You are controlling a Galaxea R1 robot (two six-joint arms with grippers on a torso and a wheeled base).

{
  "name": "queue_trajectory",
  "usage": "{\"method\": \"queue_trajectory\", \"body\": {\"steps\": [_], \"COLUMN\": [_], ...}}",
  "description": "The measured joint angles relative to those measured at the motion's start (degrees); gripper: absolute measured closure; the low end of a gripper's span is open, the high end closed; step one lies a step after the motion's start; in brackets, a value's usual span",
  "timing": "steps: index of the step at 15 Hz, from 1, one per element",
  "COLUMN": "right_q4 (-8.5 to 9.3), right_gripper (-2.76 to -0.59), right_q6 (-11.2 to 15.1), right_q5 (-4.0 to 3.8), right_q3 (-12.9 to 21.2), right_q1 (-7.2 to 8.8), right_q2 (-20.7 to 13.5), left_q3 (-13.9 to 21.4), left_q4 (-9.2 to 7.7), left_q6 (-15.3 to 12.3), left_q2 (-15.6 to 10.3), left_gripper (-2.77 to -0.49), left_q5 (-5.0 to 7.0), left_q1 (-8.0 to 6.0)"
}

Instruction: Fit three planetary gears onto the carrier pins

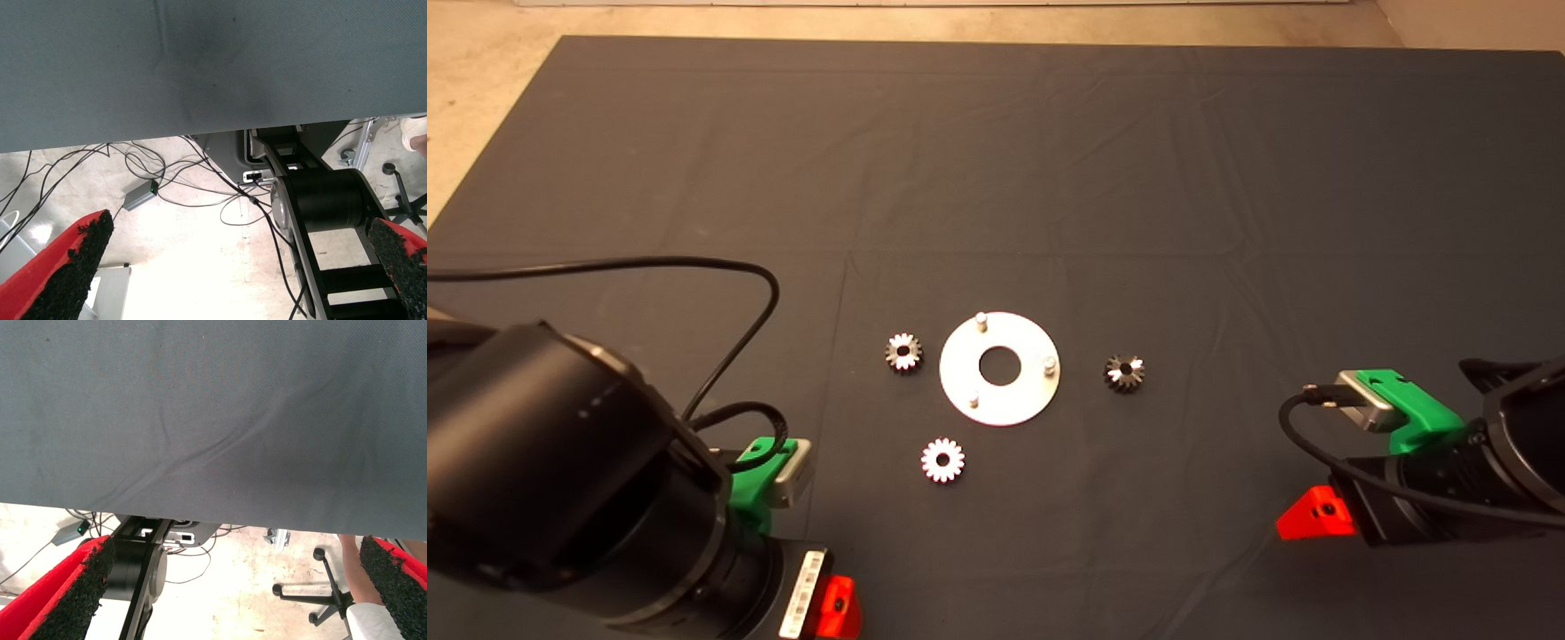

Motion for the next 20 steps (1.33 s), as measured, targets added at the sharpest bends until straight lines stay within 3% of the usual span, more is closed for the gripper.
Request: {"method": "queue_trajectory", "body": {"steps": [9,11,16,20], "right_q4": [0.00,0.00,0.00,-0.01], "right_gripper": [-2.73,-2.73,-2.73,-2.73], "right_q6": [0.00,0.00,-0.59,-0.99], "right_q5": [0.00,0.02,0.00,0.00], "right_q3": [0.00,-0.02,-0.25,-0.57], "right_q1": [0.01,0.00,0.01,0.01], "right_q2": [0.00,0.00,0.00,0.00], "left_q3": [0.00,-1.35,-15.16,-22.76], "left_q4": [0.00,-0.05,0.50,0.83], "left_q6": [0.00,1.22,14.02,18.72], "left_q2": [-0.02,-0.02,0.05,2.04], "left_gripper": [-2.77,-2.77,-2.77,-2.77], "left_q5": [0.00,0.00,-0.01,0.00], "left_q1": [0.00,0.00,0.00,0.00]}}
